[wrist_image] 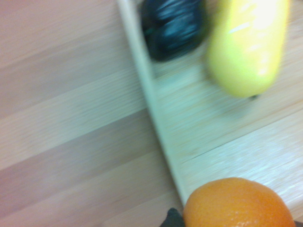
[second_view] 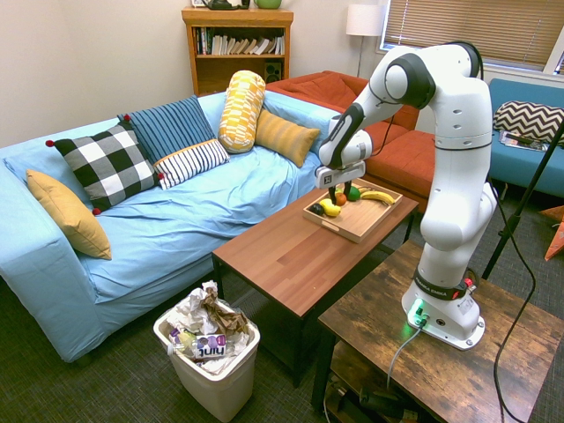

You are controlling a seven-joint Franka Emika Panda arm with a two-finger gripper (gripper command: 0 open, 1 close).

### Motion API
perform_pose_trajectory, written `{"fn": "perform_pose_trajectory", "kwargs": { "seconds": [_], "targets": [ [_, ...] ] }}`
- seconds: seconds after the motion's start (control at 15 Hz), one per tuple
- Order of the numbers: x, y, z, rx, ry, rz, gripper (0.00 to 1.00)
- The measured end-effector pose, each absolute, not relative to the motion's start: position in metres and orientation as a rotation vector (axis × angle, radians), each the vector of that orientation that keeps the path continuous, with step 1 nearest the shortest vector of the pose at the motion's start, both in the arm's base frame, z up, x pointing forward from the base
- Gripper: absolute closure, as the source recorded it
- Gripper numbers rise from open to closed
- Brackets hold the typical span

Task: Put the tangerine in the tray

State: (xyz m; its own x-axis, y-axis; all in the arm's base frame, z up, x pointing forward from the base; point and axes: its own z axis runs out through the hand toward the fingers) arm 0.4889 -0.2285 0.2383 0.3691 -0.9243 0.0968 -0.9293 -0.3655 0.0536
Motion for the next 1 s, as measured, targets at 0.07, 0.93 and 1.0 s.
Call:
{"fn": "perform_pose_trajectory", "kwargs": {
  "seconds": [0.07,0.93,1.0],
  "targets": [
    [0.486,-0.252,0.231,2.472,-1.746,0.070,1.00],
    [0.507,-0.334,0.113,2.250,-1.944,-0.009,1.00],
    [0.510,-0.332,0.113,2.257,-1.946,-0.013,0.00]
  ]
}}
